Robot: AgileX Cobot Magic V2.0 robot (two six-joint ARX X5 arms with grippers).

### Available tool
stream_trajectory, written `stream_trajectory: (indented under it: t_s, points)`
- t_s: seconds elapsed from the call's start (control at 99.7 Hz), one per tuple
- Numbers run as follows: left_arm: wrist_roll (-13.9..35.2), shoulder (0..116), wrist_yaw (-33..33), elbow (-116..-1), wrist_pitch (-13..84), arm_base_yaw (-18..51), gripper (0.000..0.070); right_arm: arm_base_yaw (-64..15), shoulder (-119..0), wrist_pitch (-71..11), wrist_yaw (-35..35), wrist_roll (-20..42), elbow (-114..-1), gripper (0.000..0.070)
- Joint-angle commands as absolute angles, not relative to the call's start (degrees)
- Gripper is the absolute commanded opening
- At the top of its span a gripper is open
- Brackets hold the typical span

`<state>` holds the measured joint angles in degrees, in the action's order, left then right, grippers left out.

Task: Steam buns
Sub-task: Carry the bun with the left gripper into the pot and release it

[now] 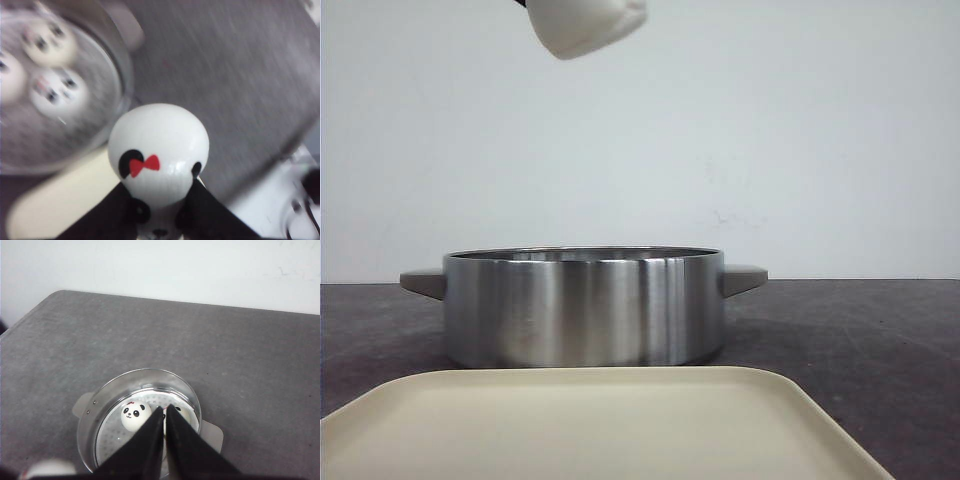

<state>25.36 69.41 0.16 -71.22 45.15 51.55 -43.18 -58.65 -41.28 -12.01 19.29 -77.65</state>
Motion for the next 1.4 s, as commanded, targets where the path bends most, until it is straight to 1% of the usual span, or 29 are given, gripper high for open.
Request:
stream_trajectory:
  t_s: [0.0, 0.13, 0.321, 0.531, 0.752, 0.792, 0.822, 0.832, 0.842, 0.862, 0.922, 0.932, 0.962, 0.973, 1.033, 1.243, 1.343, 1.394]
  points:
    - [21.67, 71.61, -0.03, -73.63, 45.52, 49.63, 0.0000, -43.81, -59.13, -40.71, -12.05, 18.65, -78.70, 0.0000]
    - [18.28, 75.53, 0.34, -75.46, 45.65, 43.07, 0.0000, -43.79, -59.13, -40.75, -12.08, 18.65, -78.70, 0.0000]
    - [16.38, 83.46, 0.99, -75.46, 45.89, 36.14, 0.0000, -43.79, -59.13, -41.01, -12.08, 18.65, -78.67, 0.0000]
    - [15.81, 91.79, 1.50, -75.46, 45.54, 32.97, 0.0000, -43.79, -59.13, -42.59, -12.16, 18.63, -78.65, 0.0000]
    - [15.86, 97.82, 1.50, -75.46, 45.50, 32.25, 0.0003, -43.79, -59.13, -44.45, -13.67, 18.65, -78.65, 0.0000]
    - [15.92, 98.52, 1.50, -75.46, 45.65, 32.25, 0.0049, -43.79, -59.13, -44.64, -13.65, 18.65, -78.65, 0.0000]
    - [16.10, 98.85, 1.50, -75.46, 45.89, 32.25, 0.0108, -43.79, -59.13, -44.69, -13.67, 18.65, -78.65, 0.0000]
    - [16.12, 98.98, 1.50, -75.46, 45.93, 32.25, 0.0132, -43.79, -59.13, -44.71, -13.67, 18.65, -78.65, 0.0000]
    - [16.12, 99.11, 1.50, -75.46, 46.04, 32.25, 0.0174, -43.79, -59.13, -44.75, -13.67, 18.65, -78.65, 0.0000]
    - [16.12, 99.20, 1.50, -75.46, 46.19, 32.25, 0.0216, -43.79, -59.13, -44.77, -13.67, 18.65, -78.65, 0.0000]
    - [16.10, 99.29, 1.50, -75.46, 46.52, 32.25, 0.0399, -43.79, -59.13, -44.84, -13.67, 18.65, -78.65, 0.0000]
    - [16.08, 99.29, 1.50, -75.46, 46.52, 32.25, 0.0441, -43.79, -59.13, -44.84, -13.67, 18.68, -78.65, 0.0000]
    - [16.08, 99.29, 1.48, -75.46, 46.48, 32.25, 0.0499, -43.79, -59.13, -44.86, -13.67, 18.68, -78.65, 0.0000]
    - [16.08, 99.26, 1.50, -75.46, 46.48, 32.25, 0.0531, -43.79, -59.13, -44.84, -13.67, 18.68, -78.65, 0.0000]
    - [16.10, 99.24, 1.50, -75.48, 46.61, 32.23, 0.0604, -43.79, -59.16, -44.84, -13.82, 18.68, -78.65, 0.0000]
    - [16.14, 97.47, 1.48, -75.50, 46.83, 31.83, 0.0611, -43.79, -59.51, -45.04, -14.00, 18.68, -78.65, 0.0000]
    - [16.21, 94.17, 1.41, -75.50, 44.91, 31.83, 0.0608, -43.79, -59.92, -45.10, -14.02, 18.65, -78.65, 0.0000]
    - [17.06, 91.70, 1.17, -75.50, 43.57, 31.83, 0.0595, -43.79, -60.27, -45.12, -14.06, 18.61, -78.63, 0.0000]
